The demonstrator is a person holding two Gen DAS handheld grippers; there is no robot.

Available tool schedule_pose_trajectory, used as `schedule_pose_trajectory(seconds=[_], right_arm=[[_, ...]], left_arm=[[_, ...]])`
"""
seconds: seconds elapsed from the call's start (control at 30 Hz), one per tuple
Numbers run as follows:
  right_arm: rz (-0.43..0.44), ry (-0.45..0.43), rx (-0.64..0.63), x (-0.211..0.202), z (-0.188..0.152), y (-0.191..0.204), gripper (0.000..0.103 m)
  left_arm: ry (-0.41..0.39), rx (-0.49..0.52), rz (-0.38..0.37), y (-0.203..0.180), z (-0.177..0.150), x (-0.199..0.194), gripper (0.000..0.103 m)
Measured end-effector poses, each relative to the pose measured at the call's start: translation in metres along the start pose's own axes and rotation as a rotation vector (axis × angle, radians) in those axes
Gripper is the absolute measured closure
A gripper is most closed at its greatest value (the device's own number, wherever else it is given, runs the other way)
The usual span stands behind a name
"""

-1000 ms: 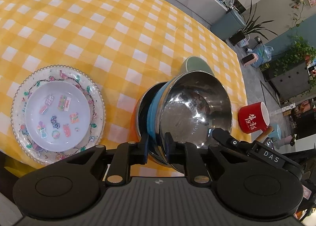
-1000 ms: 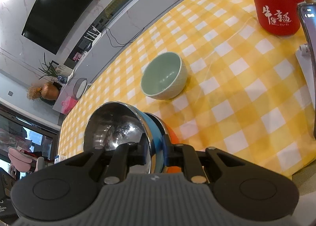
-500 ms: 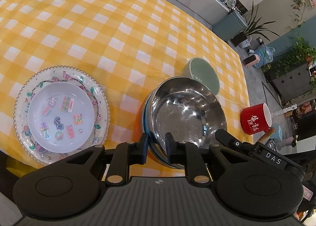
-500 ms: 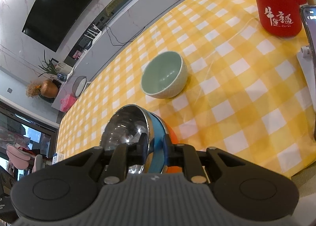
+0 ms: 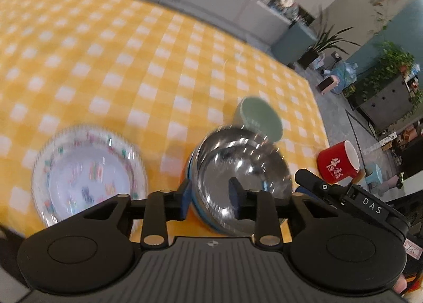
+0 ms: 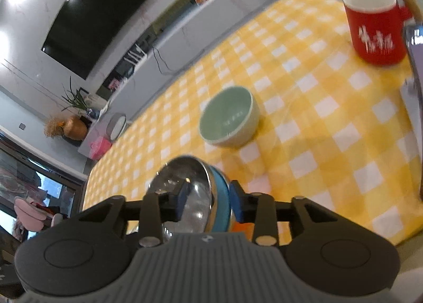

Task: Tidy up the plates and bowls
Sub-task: 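Open both tools and move them to the pale green bowl, then grasp the pale green bowl rim with both tools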

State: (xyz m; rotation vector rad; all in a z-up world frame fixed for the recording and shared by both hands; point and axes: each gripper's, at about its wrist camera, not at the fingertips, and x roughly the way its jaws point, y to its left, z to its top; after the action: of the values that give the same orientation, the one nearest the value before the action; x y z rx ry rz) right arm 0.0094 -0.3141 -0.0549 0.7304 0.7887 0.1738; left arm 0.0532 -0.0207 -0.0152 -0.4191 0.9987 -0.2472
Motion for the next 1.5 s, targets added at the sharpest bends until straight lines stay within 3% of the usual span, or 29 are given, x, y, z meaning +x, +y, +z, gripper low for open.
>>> schedule_pose_trajectory(seconds=[0.27,0.4,0.53,0.77,1.07,1.27,1.5], right_arm=[[-0.114,-0.096,-0.099,0.01,0.022,0.016,0.062],[-0.148,-0.113,-0.106,0.021,0.038,0.017,0.062],[-0.19,-0.12,-0.128,0.035,0.054,0.017,0.062],[-0.265,-0.119,-0.127,0.063,0.08,0.01,0.058],[-0.261,-0.029,-0.04,0.099,0.098,-0.012,0.058],[-0.26,0.009,-0.048,0.109,0.096,-0.012,0.058],[-0.29,0.105,-0.013,0.128,0.09,-0.022,0.07]], left_arm=[[-0.053,0.163,-0.049,-0.033,0.029,0.005,0.054],[-0.039,0.214,-0.084,-0.05,0.044,0.017,0.045],[-0.031,0.276,-0.061,-0.067,0.058,0.035,0.043],[0.032,0.285,-0.046,-0.073,0.081,0.073,0.043],[0.112,0.338,-0.006,-0.076,0.1,0.122,0.043],[0.177,0.35,0.019,-0.073,0.102,0.15,0.043],[0.265,0.383,0.054,-0.076,0.105,0.173,0.047]])
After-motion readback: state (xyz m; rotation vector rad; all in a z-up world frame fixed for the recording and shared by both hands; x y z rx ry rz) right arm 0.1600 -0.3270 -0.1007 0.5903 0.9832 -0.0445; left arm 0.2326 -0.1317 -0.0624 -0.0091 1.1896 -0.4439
